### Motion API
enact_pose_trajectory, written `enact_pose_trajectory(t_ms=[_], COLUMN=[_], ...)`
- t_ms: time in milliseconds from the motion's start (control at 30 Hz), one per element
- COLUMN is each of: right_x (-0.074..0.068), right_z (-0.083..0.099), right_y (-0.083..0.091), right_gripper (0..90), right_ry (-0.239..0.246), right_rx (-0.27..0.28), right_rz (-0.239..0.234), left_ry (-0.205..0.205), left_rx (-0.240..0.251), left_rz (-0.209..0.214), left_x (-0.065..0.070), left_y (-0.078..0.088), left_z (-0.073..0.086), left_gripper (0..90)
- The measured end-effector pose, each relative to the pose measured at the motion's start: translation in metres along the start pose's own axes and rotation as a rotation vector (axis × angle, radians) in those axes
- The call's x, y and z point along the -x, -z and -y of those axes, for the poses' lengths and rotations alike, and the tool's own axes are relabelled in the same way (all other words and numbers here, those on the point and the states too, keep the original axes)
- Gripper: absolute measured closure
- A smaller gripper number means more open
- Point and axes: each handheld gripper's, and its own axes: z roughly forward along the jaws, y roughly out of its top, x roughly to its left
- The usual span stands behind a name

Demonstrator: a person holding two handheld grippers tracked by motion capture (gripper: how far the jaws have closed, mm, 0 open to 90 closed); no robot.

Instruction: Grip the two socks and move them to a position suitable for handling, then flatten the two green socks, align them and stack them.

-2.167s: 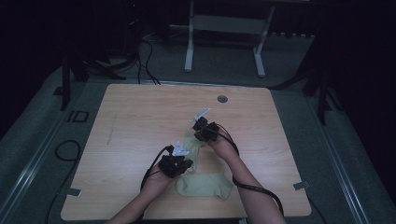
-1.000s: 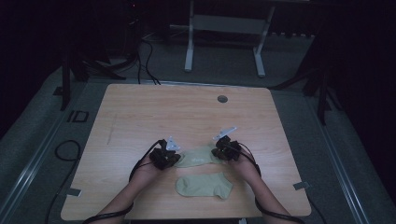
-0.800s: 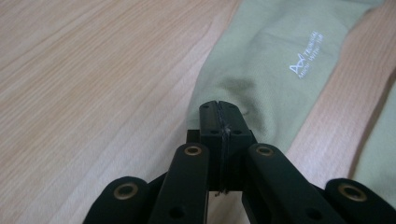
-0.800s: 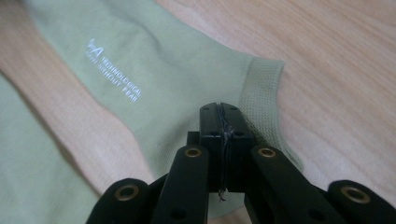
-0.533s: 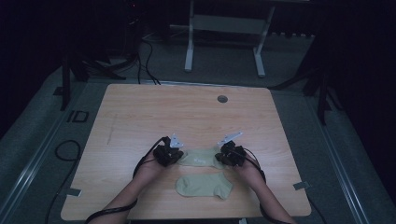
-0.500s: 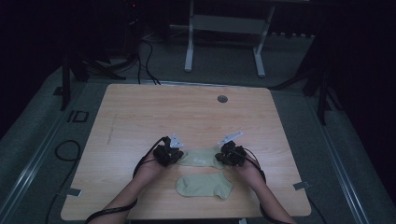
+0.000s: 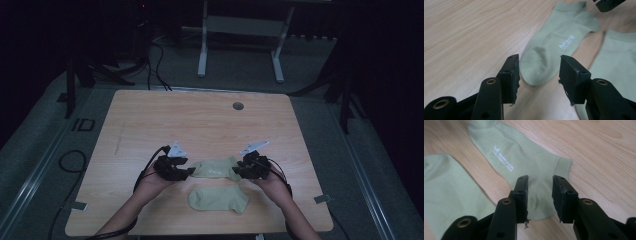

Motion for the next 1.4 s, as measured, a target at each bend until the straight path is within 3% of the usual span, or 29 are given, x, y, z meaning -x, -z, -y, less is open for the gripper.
enact_pose_trajectory(t_ms=[33, 267, 333, 467, 767, 933, 1067, 1167, 1267, 1400], right_x=[0.0, -0.011, -0.014, -0.021, -0.032, -0.037, -0.041, -0.044, -0.047, -0.048], right_z=[0.002, 0.024, 0.032, 0.049, 0.071, 0.073, 0.072, 0.072, 0.073, 0.071], right_y=[0.004, 0.026, 0.031, 0.035, 0.031, 0.02, 0.018, 0.018, 0.017, 0.018], right_gripper=[63.5, 58.3, 58.8, 59.1, 60.3, 64.6, 74.7, 82.8, 85.0, 86.2], right_ry=[-0.006, -0.021, -0.029, -0.047, -0.074, -0.061, -0.029, -0.017, -0.008, -0.015], right_rx=[0.006, 0.012, 0.009, -0.012, -0.037, -0.076, -0.086, -0.088, -0.085, -0.074], right_rz=[-0.005, -0.022, -0.025, -0.032, -0.046, -0.048, -0.013, -0.016, -0.012, -0.012], left_ry=[0.015, 0.034, 0.049, 0.042, 0.039, 0.026, -0.001, -0.012, -0.005, 0.004], left_rx=[0.011, -0.007, -0.016, -0.048, -0.1, -0.112, -0.121, -0.115, -0.11, -0.106], left_rz=[0.017, 0.084, 0.102, 0.122, 0.121, 0.091, 0.056, 0.056, 0.079, 0.079], left_x=[0.002, 0.017, 0.022, 0.035, 0.049, 0.052, 0.055, 0.058, 0.06, 0.059], left_y=[0.008, 0.023, 0.023, 0.018, -0.001, -0.007, -0.008, -0.008, -0.009, -0.009], left_z=[0.005, 0.023, 0.029, 0.038, 0.049, 0.048, 0.047, 0.048, 0.048, 0.048], left_gripper=[50.6, 48.7, 48.7, 48.7, 49.0, 51.6, 60.8, 72.4, 86.0, 87.4])
